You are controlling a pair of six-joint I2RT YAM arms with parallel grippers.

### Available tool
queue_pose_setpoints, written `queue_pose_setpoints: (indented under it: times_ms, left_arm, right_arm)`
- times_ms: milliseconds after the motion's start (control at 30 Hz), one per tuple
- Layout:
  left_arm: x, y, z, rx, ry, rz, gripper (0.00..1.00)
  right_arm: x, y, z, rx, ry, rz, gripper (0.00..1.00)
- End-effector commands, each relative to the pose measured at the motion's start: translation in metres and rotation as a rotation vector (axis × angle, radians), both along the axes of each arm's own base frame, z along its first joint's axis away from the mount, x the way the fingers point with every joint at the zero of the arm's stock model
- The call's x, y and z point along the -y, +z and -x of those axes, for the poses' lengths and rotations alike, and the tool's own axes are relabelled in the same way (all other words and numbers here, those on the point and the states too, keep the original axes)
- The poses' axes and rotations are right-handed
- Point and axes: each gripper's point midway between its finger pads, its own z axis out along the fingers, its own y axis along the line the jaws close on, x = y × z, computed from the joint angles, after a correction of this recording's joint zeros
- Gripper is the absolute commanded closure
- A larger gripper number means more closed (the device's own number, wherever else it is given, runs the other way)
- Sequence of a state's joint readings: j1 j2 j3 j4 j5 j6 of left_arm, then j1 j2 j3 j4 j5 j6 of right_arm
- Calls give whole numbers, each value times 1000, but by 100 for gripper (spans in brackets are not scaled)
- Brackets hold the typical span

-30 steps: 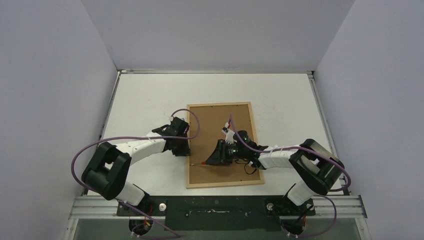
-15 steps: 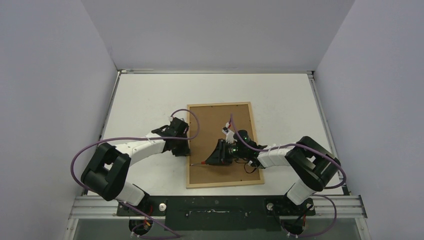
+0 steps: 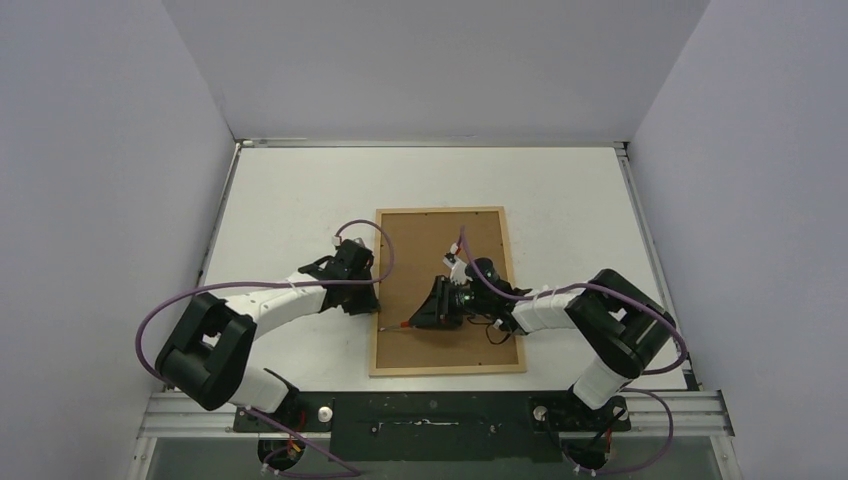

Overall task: Take the photo out of the frame
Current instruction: Release the photo frame item from the photo frame.

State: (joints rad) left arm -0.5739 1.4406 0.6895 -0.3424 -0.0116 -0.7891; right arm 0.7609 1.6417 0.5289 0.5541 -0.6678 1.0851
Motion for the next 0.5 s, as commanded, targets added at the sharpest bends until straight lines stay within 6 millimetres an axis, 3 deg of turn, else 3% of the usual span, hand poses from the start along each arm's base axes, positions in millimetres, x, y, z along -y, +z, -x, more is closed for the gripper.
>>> queue_pose_setpoints:
  times_ms: [0, 167, 467]
  left_arm:
    - [22, -7, 22, -79, 2, 113, 100]
    - [24, -8, 23, -69, 46, 149, 100]
    - [27, -3, 22, -47, 85, 186, 100]
  right_arm:
    - [-12, 14, -7, 120, 10, 81, 100]
    - [-9, 24, -10, 188, 23, 198, 100]
    - [-30, 41, -2, 270, 54, 275, 100]
